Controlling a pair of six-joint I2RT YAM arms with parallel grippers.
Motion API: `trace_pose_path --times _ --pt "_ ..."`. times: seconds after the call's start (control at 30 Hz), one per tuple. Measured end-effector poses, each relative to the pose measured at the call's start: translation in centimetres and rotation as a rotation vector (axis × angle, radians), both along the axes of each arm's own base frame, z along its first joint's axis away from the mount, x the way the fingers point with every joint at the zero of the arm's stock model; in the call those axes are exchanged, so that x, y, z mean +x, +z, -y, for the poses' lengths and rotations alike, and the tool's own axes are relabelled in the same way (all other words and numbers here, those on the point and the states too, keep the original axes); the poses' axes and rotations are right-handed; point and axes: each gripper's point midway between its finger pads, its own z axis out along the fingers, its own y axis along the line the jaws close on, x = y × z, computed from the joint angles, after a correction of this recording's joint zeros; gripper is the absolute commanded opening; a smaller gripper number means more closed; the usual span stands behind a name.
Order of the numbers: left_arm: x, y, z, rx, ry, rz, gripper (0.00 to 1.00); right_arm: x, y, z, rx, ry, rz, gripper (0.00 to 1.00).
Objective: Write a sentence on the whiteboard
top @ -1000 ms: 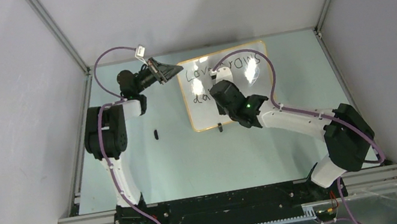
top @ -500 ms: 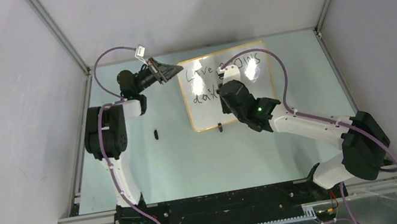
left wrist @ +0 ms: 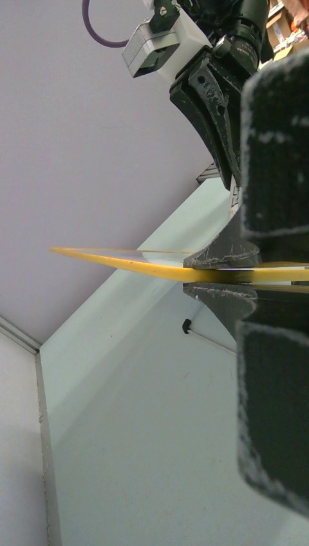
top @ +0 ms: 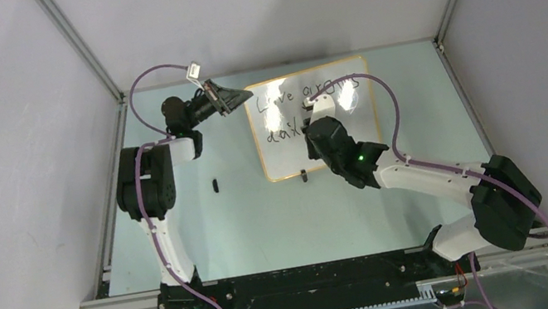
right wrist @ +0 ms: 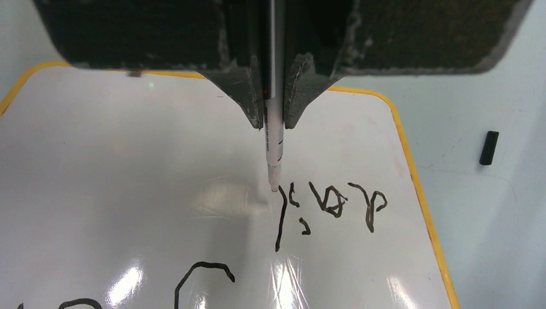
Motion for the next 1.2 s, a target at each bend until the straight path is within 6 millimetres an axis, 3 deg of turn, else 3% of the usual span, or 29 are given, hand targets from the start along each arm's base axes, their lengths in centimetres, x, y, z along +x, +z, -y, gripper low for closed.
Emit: trace_pose_path --times 0.9,1.2 --pt "0.00 0.00 0.00 0.000 0.000 0.000 0.00 0.82 0.24 0.54 0.021 -0.009 0.002 0.00" --pt "0.00 0.00 0.00 0.000 0.000 0.000 0.00 1.00 -0.58 0.05 -0.004 0.004 -0.033 0.00"
